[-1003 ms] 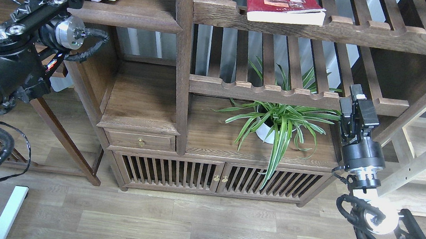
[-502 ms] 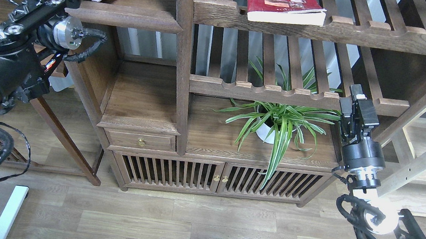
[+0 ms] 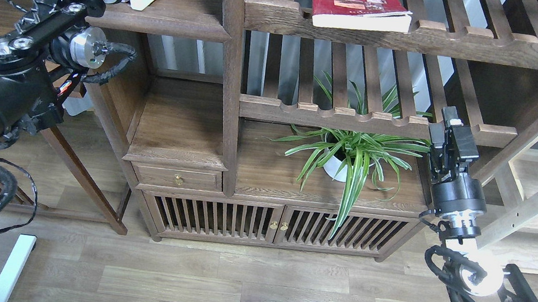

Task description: Organize books on shelf

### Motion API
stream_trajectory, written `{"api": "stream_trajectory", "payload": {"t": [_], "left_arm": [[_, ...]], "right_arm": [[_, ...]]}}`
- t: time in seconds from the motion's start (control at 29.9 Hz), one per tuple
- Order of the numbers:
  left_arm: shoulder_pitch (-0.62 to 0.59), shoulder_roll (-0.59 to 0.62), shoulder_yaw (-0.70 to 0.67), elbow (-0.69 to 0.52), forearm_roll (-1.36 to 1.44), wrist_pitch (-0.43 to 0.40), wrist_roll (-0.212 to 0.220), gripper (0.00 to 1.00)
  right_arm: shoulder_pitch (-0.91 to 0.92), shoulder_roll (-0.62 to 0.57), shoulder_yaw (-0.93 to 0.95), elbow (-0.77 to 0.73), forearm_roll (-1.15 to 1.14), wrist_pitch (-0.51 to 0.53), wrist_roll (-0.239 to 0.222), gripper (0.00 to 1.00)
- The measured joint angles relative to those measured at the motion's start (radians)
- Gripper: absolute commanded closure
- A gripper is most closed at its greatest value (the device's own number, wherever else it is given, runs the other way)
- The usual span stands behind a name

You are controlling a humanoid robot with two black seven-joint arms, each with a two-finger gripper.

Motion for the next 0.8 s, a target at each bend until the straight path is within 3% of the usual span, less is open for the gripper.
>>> {"api": "stream_trajectory", "payload": {"t": [0.23, 0.8], "left_arm": [[-0.015, 0.003, -0.003, -0.017, 0.0, 0.006, 0.001, 0.66], [-0.015, 0.137, -0.024, -0.166, -0.001, 0.017, 0.008, 0.66]], "right_arm": [[0.0, 0.0, 0.0, 0.0, 0.0, 0.0, 0.0, 0.28], [0.01, 0.004, -0.031, 0.0, -0.002, 0.0, -0.003, 0.28]]}}
